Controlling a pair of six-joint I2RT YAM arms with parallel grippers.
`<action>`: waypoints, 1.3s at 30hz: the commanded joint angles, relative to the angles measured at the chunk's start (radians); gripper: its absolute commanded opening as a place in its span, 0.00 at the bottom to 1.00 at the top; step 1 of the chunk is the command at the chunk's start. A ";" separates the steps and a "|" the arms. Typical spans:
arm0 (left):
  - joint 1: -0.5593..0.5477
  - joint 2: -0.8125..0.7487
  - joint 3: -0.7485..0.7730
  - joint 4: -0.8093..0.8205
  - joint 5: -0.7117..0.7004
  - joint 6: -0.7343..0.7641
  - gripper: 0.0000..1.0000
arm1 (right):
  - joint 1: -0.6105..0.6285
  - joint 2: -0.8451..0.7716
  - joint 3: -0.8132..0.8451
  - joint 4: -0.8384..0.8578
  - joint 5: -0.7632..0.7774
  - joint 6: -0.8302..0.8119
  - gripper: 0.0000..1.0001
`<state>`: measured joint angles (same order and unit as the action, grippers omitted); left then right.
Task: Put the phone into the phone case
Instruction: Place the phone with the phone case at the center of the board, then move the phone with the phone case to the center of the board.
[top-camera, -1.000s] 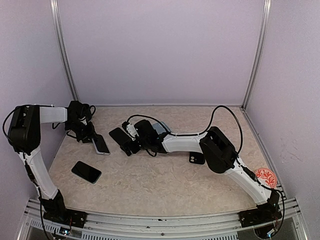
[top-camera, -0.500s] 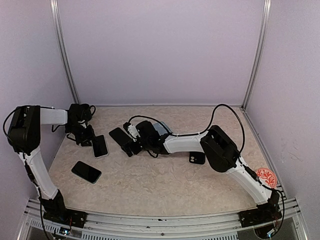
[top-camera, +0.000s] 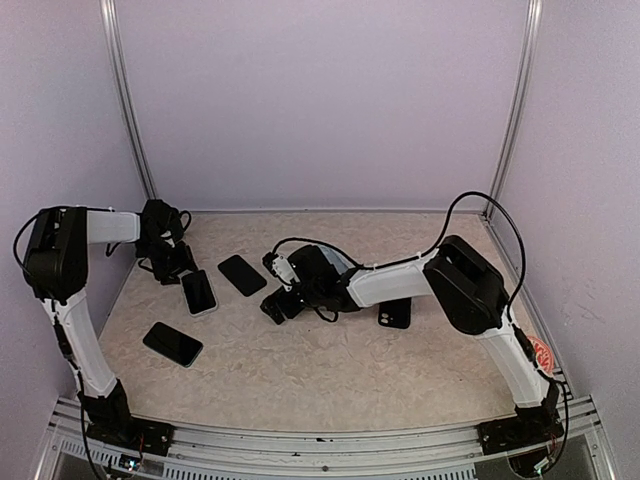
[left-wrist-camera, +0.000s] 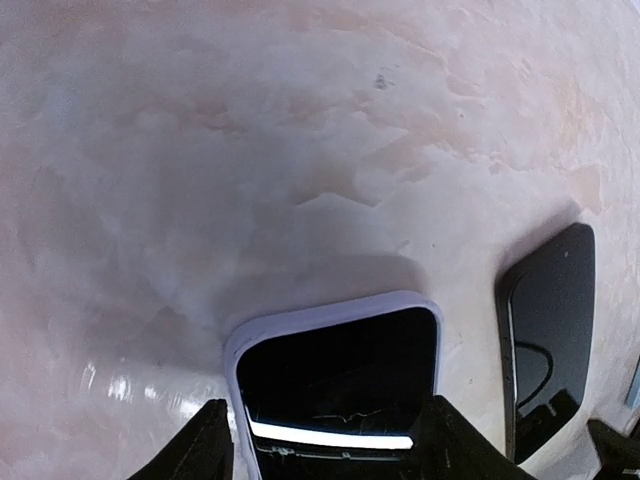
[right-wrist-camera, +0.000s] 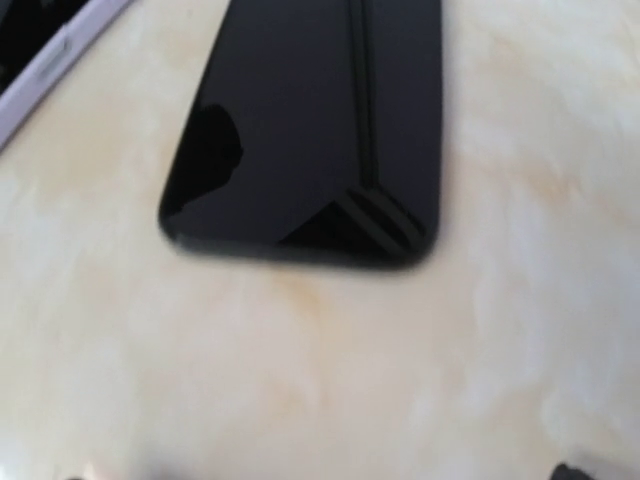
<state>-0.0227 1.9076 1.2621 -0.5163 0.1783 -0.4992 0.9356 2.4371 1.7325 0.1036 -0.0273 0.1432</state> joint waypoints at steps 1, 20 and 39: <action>-0.030 -0.110 -0.027 -0.027 -0.124 -0.043 0.68 | -0.006 -0.105 -0.101 0.025 -0.012 0.017 0.99; -0.073 -0.130 -0.117 0.024 -0.175 -0.115 0.75 | -0.001 -0.307 -0.313 0.082 -0.008 0.044 1.00; -0.105 0.103 0.088 0.018 -0.141 -0.055 0.76 | 0.000 -0.441 -0.495 0.071 0.059 0.068 1.00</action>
<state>-0.1005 1.9705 1.2961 -0.4587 0.0376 -0.5934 0.9356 2.0315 1.2572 0.1711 0.0048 0.1993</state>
